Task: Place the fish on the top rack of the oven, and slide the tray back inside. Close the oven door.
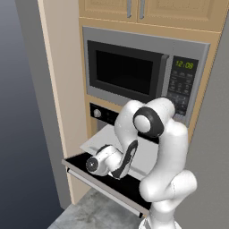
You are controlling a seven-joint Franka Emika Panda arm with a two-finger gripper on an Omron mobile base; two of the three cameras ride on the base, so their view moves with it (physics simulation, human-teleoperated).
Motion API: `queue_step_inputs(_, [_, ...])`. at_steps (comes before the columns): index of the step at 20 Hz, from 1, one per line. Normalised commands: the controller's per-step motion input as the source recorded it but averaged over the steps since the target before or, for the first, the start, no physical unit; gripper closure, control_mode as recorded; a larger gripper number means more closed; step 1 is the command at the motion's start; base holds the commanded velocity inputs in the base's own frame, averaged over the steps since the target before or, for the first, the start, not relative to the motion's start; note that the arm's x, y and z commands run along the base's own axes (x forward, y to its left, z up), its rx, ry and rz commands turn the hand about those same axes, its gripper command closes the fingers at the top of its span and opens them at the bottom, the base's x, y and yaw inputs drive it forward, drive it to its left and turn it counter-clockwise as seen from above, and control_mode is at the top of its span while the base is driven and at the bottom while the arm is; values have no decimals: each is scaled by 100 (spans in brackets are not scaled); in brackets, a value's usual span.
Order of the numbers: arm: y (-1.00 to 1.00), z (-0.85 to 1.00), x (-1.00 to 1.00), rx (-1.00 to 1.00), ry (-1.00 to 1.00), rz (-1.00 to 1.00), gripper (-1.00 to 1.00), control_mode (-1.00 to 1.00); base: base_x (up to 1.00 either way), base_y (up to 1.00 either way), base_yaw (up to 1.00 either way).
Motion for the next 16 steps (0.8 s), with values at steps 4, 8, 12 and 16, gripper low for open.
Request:
queue_step_inputs(4, [-48,-44,24,-9,1,-1,-100,-100,0,0,0])
queue_step_inputs(8, [-50,-41,29,-9,1,-1,-100,-100,0,0,0])
queue_step_inputs(12, [-78,-17,35,-6,1,-1,-100,-100,0,0,0])
queue_step_inputs(16, [-86,0,55,-3,6,0,-100,-100,0,0,0])
